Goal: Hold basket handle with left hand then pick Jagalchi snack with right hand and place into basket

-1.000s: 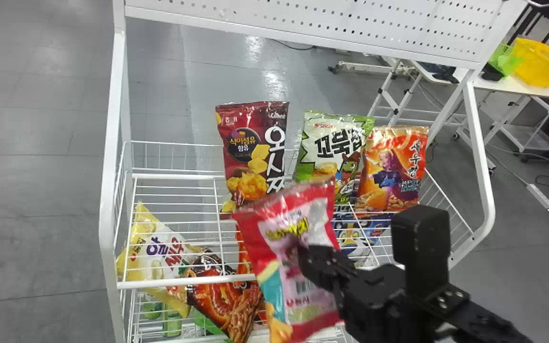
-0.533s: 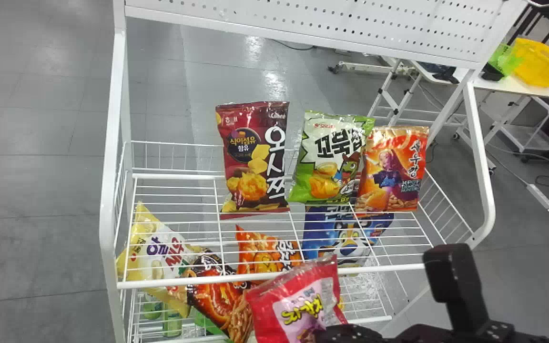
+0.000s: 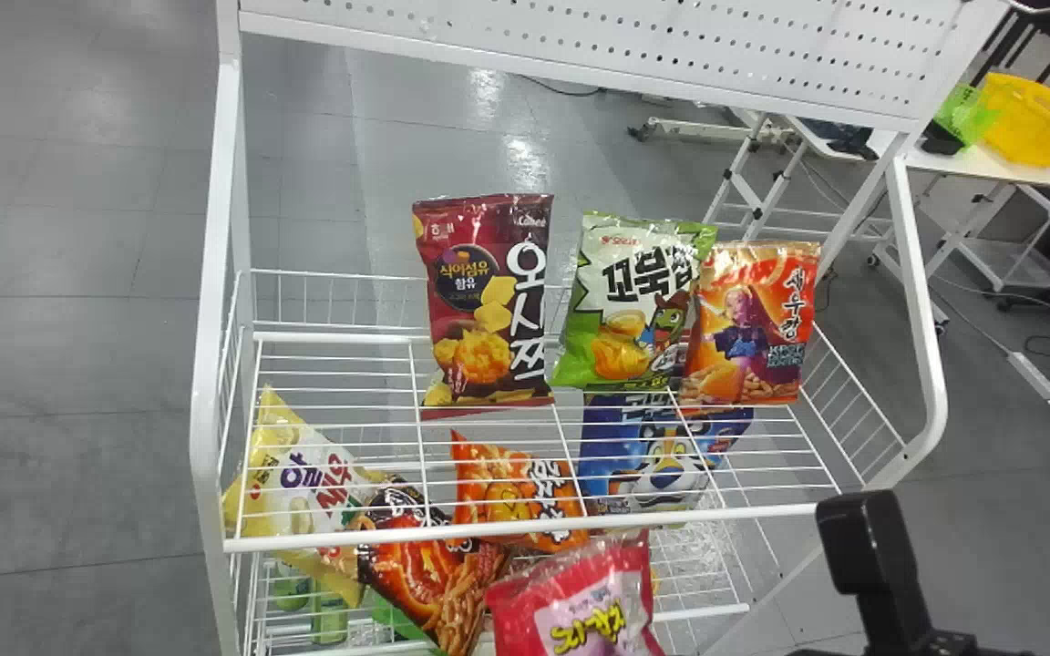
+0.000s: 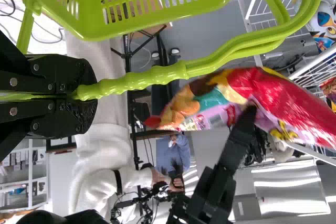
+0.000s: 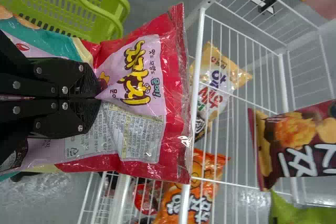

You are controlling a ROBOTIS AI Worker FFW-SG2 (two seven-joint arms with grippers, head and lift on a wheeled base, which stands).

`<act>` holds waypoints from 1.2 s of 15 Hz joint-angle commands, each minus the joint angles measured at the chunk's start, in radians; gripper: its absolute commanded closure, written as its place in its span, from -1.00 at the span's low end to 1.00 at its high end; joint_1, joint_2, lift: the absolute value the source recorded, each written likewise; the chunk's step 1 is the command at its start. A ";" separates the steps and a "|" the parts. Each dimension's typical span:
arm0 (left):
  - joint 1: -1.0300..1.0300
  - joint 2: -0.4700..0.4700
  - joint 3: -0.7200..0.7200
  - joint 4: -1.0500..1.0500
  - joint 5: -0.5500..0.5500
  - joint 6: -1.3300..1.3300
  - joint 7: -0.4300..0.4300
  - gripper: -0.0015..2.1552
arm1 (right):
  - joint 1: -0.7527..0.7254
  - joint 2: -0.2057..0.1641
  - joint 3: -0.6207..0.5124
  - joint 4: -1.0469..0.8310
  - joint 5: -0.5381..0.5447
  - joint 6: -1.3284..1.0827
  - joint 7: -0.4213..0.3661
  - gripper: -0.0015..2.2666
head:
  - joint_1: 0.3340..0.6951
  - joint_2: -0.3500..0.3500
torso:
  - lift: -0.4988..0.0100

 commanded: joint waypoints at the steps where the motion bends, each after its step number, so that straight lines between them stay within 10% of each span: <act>1: 0.000 0.000 0.001 -0.002 0.001 0.000 -0.002 0.96 | 0.019 -0.009 0.048 0.033 0.043 0.002 0.004 0.77 | 1.00 -1.00 | 0.92; 18: 0.008 -0.002 -0.013 -0.014 0.001 -0.006 -0.005 0.96 | 0.022 -0.056 0.454 0.260 0.237 0.002 -0.003 0.77 | 1.00 -1.00 | 0.92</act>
